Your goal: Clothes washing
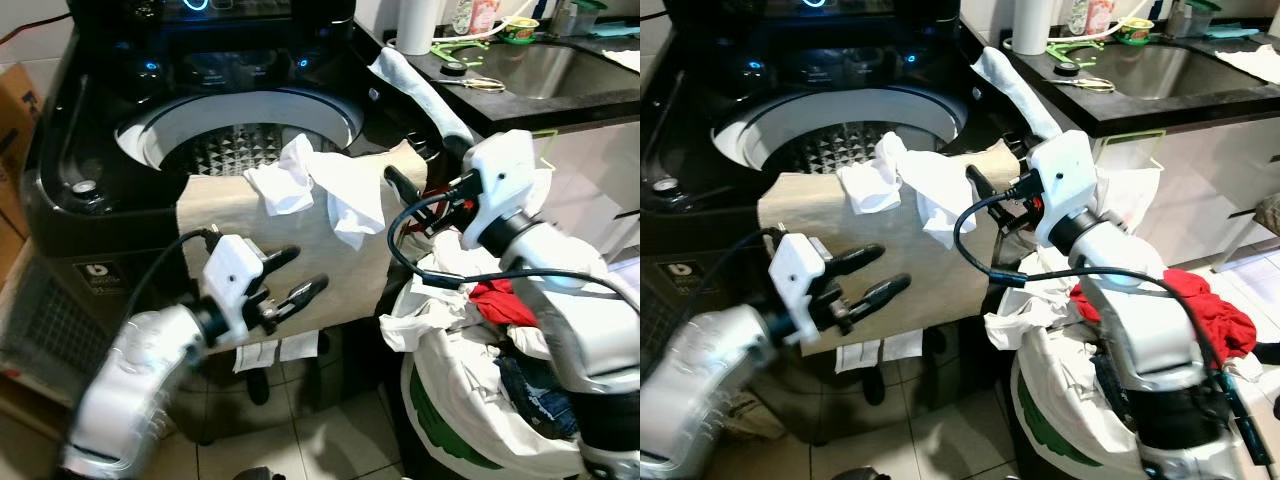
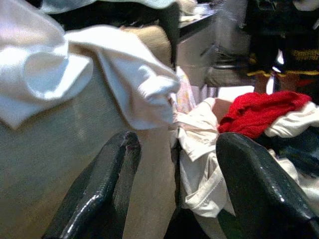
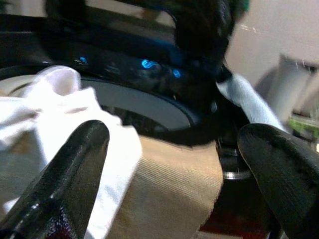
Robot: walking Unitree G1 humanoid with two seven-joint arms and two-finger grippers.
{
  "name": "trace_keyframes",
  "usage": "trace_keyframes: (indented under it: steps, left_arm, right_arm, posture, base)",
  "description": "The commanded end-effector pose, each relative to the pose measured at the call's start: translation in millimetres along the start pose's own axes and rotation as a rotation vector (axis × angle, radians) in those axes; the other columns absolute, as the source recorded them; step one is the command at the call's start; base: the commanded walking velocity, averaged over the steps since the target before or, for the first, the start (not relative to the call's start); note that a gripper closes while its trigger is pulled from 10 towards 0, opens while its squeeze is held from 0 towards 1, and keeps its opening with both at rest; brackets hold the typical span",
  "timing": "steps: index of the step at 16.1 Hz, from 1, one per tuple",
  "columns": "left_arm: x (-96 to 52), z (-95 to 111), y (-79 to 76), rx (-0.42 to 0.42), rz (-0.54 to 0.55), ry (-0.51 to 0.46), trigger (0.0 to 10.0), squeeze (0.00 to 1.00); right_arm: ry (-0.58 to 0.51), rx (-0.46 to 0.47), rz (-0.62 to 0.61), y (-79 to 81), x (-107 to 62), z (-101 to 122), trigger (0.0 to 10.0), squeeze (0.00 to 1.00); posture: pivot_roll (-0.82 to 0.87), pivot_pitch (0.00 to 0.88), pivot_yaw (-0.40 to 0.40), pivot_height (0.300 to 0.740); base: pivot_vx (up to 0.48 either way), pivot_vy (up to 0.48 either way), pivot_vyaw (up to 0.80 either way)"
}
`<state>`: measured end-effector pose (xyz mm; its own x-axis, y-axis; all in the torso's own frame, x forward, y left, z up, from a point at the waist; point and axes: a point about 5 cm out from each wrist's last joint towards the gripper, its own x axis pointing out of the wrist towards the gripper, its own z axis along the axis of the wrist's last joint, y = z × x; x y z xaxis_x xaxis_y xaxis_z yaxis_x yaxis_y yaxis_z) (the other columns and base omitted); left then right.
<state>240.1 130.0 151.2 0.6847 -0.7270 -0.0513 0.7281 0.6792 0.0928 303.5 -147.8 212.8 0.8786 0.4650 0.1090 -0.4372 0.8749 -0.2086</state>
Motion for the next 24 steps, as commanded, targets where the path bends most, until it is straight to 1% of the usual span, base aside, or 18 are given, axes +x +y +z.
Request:
trace_keyframes:
  steps: [1,2,3,4,5,6,7,8,9,10,11,12,13,14,15,17,19,24]
  left_arm:
    - [1.1,-2,-8.1,0.011,0.007,-0.002,10.0,0.00]
    - [1.1,-5,-13.8,0.016,0.008,0.009,10.0,0.00]
    - [1.1,-5,-18.2,0.012,0.012,0.003,10.0,0.00]
    - [0.3,-5,-22.4,0.003,0.020,0.001,10.0,0.00]
    - [0.1,-6,-24.5,-0.004,0.007,0.005,10.0,0.00]
    - [-0.1,-5,-26.0,-0.010,-0.005,0.000,10.0,0.00]
    - [-1.9,-1,-30.7,-0.030,-0.047,-0.015,10.0,0.00]
    - [-2.9,0,-33.4,-0.034,-0.066,-0.020,10.0,0.00]
    - [-2.4,-1,-33.8,-0.031,-0.064,-0.018,10.0,0.00]
    - [-1.1,0,-34.4,-0.033,-0.062,-0.020,10.0,0.00]
    - [-0.8,1,-35.0,-0.038,-0.065,-0.023,10.0,0.00]
    - [-1.1,1,-35.1,-0.042,-0.070,-0.021,10.0,0.00]
    - [-1.0,0,-35.4,-0.042,-0.073,-0.017,10.0,0.00]
    - [-0.8,0,-35.1,-0.041,-0.072,-0.016,10.0,0.00]
    - [-1.2,0,-33.8,-0.040,-0.064,-0.015,10.0,0.00]
    - [-2.8,0,-34.1,-0.043,-0.058,-0.008,10.0,0.00]
    - [-3.0,-1,-35.3,-0.045,-0.062,-0.003,10.0,0.00]
    - [-3.3,-1,-36.2,-0.048,-0.056,-0.004,10.0,0.00]
  right_arm:
    - [0.000,0.085,-0.035,-4.4,1.4,-5,10.0,1.00]
    - [0.010,0.198,-0.048,-2.8,1.0,-12,10.0,1.00]
    - [0.010,0.226,-0.074,-3.7,-0.7,-16,10.0,1.00]
    - [0.030,0.393,-0.107,-4.6,-3.7,-29,10.0,1.00]
    - [0.067,0.500,-0.044,0.6,-5.1,-37,10.0,0.94]
    - [0.089,0.521,0.040,8.5,-7.1,-38,10.0,0.58]
    - [0.130,0.524,0.187,24.8,-13.1,-39,10.0,0.00]
    - [0.161,0.544,0.225,30.9,-15.1,-42,10.0,0.00]
    - [0.182,0.538,0.215,31.8,-14.4,-46,10.0,0.00]
    - [0.203,0.564,0.126,25.4,-9.1,-54,10.0,0.00]
    - [0.187,0.603,0.094,20.6,-5.3,-54,10.0,0.00]
    - [0.176,0.632,0.113,19.6,-0.1,-53,10.0,0.00]
    - [0.179,0.635,0.169,22.9,7.1,-52,10.0,0.00]
    - [0.187,0.629,0.193,25.4,9.3,-51,1.8,0.00]
    - [0.203,0.618,0.241,29.4,11.1,-52,0.0,0.00]
    - [0.236,0.660,0.351,37.8,12.7,-54,0.0,0.00]
    - [0.227,0.678,0.389,42.1,15.6,-53,0.0,0.00]
    - [0.158,0.657,0.457,40.9,25.2,-33,0.0,0.00]
  posture:
    - [-0.03,0.000,0.027,0.719]
    - [-0.02,0.000,0.020,0.719]
    - [-0.02,0.000,0.019,0.719]
    - [-0.02,0.000,0.023,0.719]
    - [-0.02,0.000,0.023,0.719]
    - [-0.02,0.000,0.022,0.719]
    - [-0.02,0.000,0.021,0.719]
    - [-0.02,0.000,0.021,0.719]
    - [-0.02,0.000,0.020,0.719]
    - [-0.02,0.000,0.019,0.719]
    - [-0.02,0.000,0.021,0.719]
    - [-0.02,0.000,0.023,0.719]
    - [-0.02,0.000,0.022,0.719]
    - [-0.01,0.000,0.020,0.719]
    - [-0.01,0.000,0.015,0.719]
    - [-0.01,0.000,0.013,0.719]
    - [-0.01,0.000,0.007,0.719]
    - [-0.01,0.000,-0.003,0.719]
  base:
    - [0.000,0.000,0.00]
    - [0.000,0.000,0.00]
    - [0.000,0.000,0.00]
    - [0.000,0.000,0.00]
    - [0.000,0.000,0.00]
    - [0.000,0.000,0.00]
    - [0.000,0.000,0.00]
    - [0.000,0.000,0.00]
    - [0.000,0.000,0.00]
    - [0.000,0.000,0.00]
    - [0.000,0.000,0.00]
    - [0.000,0.000,0.00]
    - [0.000,0.000,0.00]
    - [0.000,0.000,0.00]
    - [0.000,0.000,0.00]
    - [0.000,0.000,0.00]
    - [0.000,0.000,0.00]
    - [0.000,0.000,0.00]
